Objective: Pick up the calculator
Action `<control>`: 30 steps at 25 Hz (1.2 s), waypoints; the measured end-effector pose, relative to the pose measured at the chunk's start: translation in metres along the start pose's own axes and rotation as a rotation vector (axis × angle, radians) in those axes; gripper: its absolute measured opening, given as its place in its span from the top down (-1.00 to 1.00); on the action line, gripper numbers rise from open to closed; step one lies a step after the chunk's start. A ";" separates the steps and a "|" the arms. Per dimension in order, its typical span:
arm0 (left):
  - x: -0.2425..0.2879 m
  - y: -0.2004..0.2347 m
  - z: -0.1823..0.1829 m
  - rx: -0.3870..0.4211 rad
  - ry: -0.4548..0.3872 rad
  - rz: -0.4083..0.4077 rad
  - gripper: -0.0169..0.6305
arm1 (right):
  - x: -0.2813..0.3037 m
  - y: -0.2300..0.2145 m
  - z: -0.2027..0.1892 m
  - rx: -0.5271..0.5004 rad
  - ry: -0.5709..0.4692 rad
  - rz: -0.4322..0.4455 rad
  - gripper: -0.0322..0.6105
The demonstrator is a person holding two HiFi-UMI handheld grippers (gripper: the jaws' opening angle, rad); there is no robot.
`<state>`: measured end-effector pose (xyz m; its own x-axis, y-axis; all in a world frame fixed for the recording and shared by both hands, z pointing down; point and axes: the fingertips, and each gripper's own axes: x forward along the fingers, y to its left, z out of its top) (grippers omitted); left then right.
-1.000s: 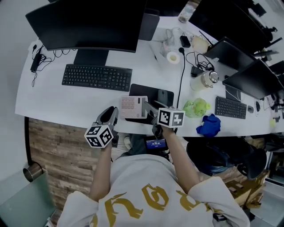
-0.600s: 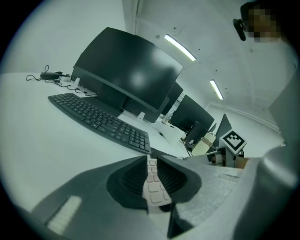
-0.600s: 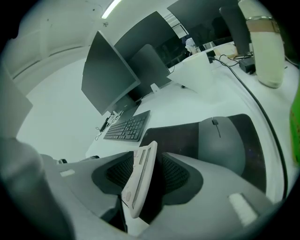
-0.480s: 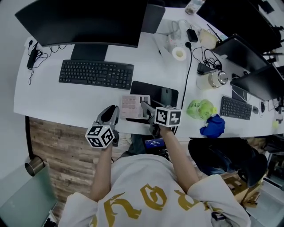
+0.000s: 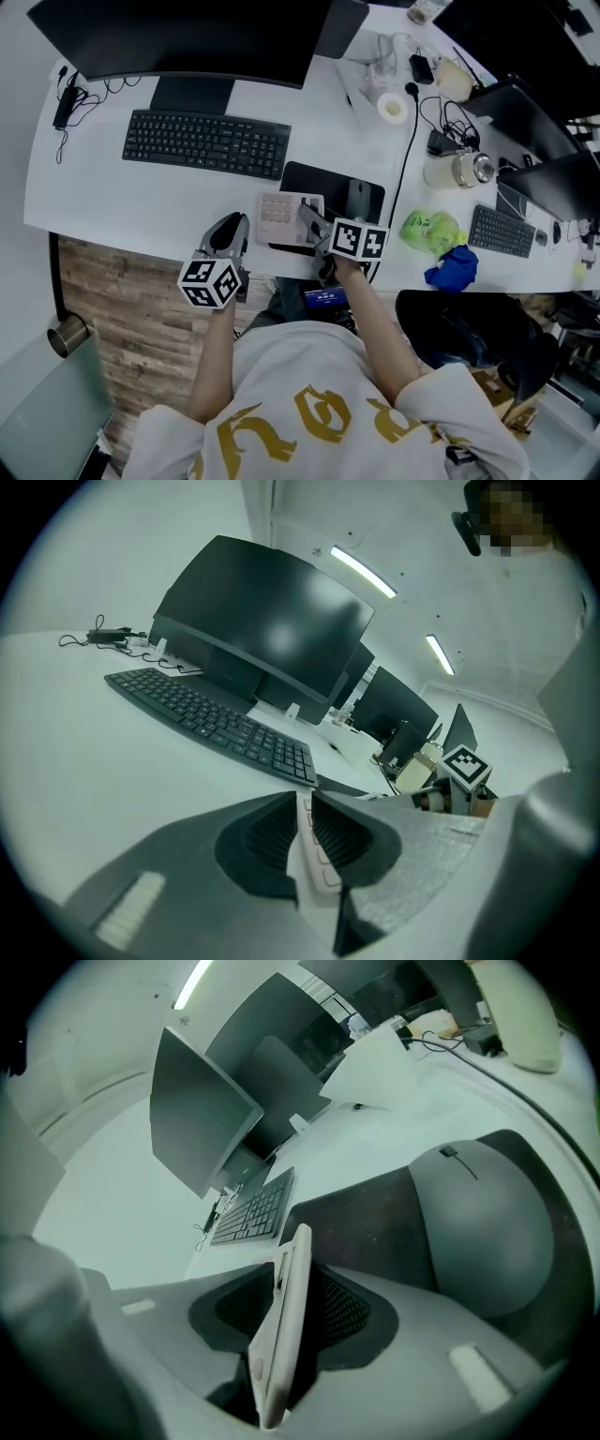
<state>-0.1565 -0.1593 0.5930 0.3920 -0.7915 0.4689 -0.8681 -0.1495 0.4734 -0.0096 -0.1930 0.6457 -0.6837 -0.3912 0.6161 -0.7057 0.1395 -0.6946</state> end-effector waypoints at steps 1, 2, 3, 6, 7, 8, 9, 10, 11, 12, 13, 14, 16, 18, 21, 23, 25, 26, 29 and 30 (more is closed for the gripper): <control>0.000 0.001 -0.002 -0.005 0.002 0.002 0.79 | 0.000 0.000 0.000 0.006 0.003 0.007 0.37; 0.000 0.003 -0.004 -0.011 0.005 0.004 0.79 | 0.000 0.001 0.000 0.010 0.009 0.015 0.37; 0.000 0.004 -0.006 -0.017 0.007 0.006 0.80 | 0.001 0.001 0.000 0.016 0.016 0.026 0.39; 0.002 0.007 -0.009 -0.038 0.003 0.017 0.84 | 0.001 0.001 0.001 0.037 0.025 0.058 0.48; 0.002 0.008 -0.009 -0.043 0.001 0.020 0.84 | 0.001 0.001 0.001 0.044 0.028 0.065 0.49; 0.003 0.009 -0.009 -0.045 -0.001 0.021 0.84 | 0.001 0.001 0.001 0.051 0.031 0.072 0.49; 0.004 0.010 -0.008 -0.046 -0.002 0.022 0.84 | 0.001 0.001 0.001 0.057 0.034 0.079 0.50; 0.004 0.010 -0.008 -0.047 -0.002 0.022 0.84 | 0.001 0.000 0.001 0.061 0.037 0.084 0.51; 0.004 0.010 -0.008 -0.048 -0.002 0.022 0.84 | 0.001 0.000 0.001 0.066 0.040 0.089 0.51; 0.004 0.011 -0.008 -0.050 -0.002 0.023 0.85 | 0.001 0.000 0.001 0.074 0.041 0.094 0.52; 0.004 0.012 -0.008 -0.054 -0.002 0.025 0.87 | 0.001 0.000 0.001 0.087 0.040 0.099 0.52; 0.004 0.012 -0.008 -0.057 -0.003 0.028 0.88 | 0.001 0.000 0.002 0.108 0.036 0.106 0.53; 0.002 0.013 -0.008 -0.061 -0.007 0.033 0.89 | 0.000 -0.001 0.002 0.167 0.021 0.126 0.54; 0.000 0.014 -0.008 -0.057 -0.008 0.036 0.90 | -0.003 -0.001 0.002 0.234 0.003 0.145 0.55; -0.003 0.014 -0.008 -0.026 -0.006 0.044 0.91 | -0.008 0.001 0.002 0.306 -0.026 0.176 0.55; -0.005 0.014 -0.009 -0.024 -0.010 0.045 0.92 | -0.010 0.002 0.004 0.330 -0.043 0.194 0.55; -0.007 0.012 -0.010 -0.029 -0.014 0.044 0.92 | -0.013 0.005 0.005 0.329 -0.053 0.202 0.55; -0.008 0.011 -0.009 -0.030 -0.016 0.043 0.92 | -0.014 0.006 0.005 0.326 -0.055 0.204 0.55; -0.012 0.009 -0.005 -0.031 -0.028 0.034 0.92 | -0.019 0.014 0.007 0.330 -0.068 0.216 0.55; -0.013 0.008 -0.004 -0.029 -0.033 0.031 0.92 | -0.022 0.017 0.007 0.334 -0.075 0.223 0.55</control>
<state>-0.1673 -0.1477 0.5932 0.3546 -0.8145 0.4591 -0.8701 -0.1078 0.4809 -0.0054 -0.1889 0.6177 -0.7891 -0.4516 0.4164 -0.4338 -0.0701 -0.8983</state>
